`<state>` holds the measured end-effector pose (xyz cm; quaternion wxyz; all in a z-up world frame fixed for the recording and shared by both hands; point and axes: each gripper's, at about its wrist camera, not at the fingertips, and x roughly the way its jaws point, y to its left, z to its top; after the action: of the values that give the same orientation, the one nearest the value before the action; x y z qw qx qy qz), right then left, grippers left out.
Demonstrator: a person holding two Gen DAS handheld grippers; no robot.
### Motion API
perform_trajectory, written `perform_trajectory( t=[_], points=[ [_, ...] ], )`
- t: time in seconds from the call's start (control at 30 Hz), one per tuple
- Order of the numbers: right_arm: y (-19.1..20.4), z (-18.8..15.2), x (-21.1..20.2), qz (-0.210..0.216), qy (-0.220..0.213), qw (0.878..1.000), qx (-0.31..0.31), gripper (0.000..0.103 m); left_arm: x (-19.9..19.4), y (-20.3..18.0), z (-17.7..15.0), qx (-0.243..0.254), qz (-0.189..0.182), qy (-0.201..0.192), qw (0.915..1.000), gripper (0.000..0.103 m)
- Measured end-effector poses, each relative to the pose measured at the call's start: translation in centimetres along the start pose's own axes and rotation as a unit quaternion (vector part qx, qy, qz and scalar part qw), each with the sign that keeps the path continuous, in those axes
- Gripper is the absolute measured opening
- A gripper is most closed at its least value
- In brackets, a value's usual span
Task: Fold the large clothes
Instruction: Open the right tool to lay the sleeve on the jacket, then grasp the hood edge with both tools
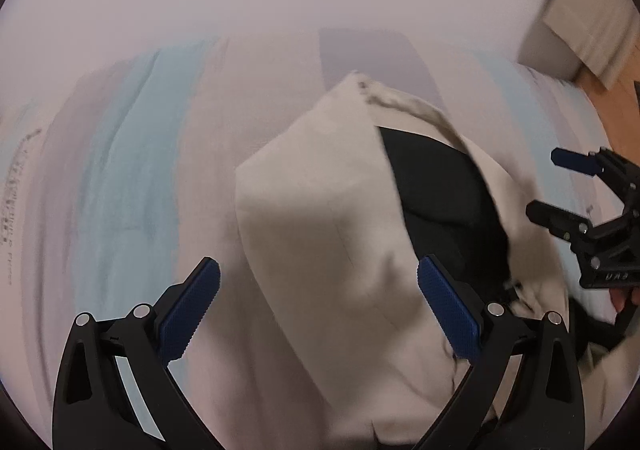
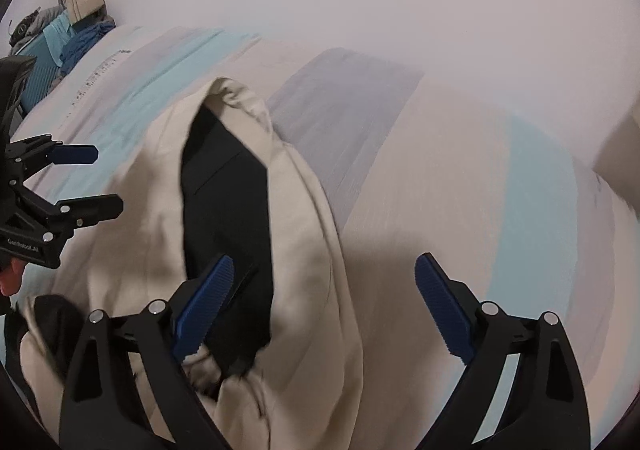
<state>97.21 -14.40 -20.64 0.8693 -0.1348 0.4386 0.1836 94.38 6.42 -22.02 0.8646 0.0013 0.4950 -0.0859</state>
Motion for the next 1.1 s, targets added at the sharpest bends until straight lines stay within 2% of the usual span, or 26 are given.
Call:
perform_trajectory(
  t=[0.17,0.23,0.3,0.4,0.47,0.6,0.67,0.7,0.73,0.77,0.83,0.97,1.1],
  points=[
    [0.0,1.4,3.2,0.008,0.014,1.000,0.016,0.088,3.6,2.0,1.0,-0.030,-0.002,0.023,0.9993,0.097],
    [0.0,1.6,4.3,0.014,0.025,0.999,0.025,0.084,4.9,3.4,1.2,-0.061,-0.015,0.039,0.9973,0.097],
    [0.0,2.1,5.5,0.013,0.043,0.998,0.032,0.074,5.9,4.5,1.2,-0.095,-0.039,0.050,0.9935,0.098],
    [0.2,2.9,6.4,0.027,0.049,0.997,0.053,0.067,6.3,4.6,1.3,-0.099,-0.048,0.055,0.9924,0.097],
    [0.6,3.2,6.9,0.033,0.053,0.997,0.051,0.062,6.6,4.5,1.4,-0.083,-0.051,0.056,0.9937,0.090],
    [1.4,3.3,7.5,0.037,0.065,0.996,0.040,0.042,6.7,4.2,1.6,-0.066,-0.069,0.066,0.9932,0.071],
    [1.5,3.2,7.6,0.040,0.069,0.996,0.045,0.036,6.8,4.0,1.5,-0.056,-0.080,0.071,0.9927,0.053],
    [1.3,3.2,7.5,0.043,0.070,0.995,0.051,0.032,6.8,3.9,1.5,-0.055,-0.082,0.072,0.9924,0.050],
    [1.3,3.1,7.4,0.045,0.071,0.995,0.058,0.030,6.7,3.9,1.4,-0.057,-0.084,0.075,0.9920,0.042],
    [1.3,3.0,7.3,0.043,0.070,0.995,0.062,0.026,6.7,3.9,1.5,-0.057,-0.090,0.075,0.9915,0.029],
    [1.2,3.0,6.9,0.041,0.068,0.994,0.069,0.019,6.3,3.8,1.5,-0.047,-0.095,0.069,0.9920,0.019],
    [0.3,2.5,5.7,0.042,0.061,0.993,0.090,0.011,5.0,3.5,1.1,-0.026,-0.090,0.052,0.9942,0.010],
    [-0.2,2.4,4.1,0.037,0.051,0.993,0.098,0.009,3.2,3.0,0.9,-0.018,-0.080,0.034,0.9960,0.008]
  ],
)
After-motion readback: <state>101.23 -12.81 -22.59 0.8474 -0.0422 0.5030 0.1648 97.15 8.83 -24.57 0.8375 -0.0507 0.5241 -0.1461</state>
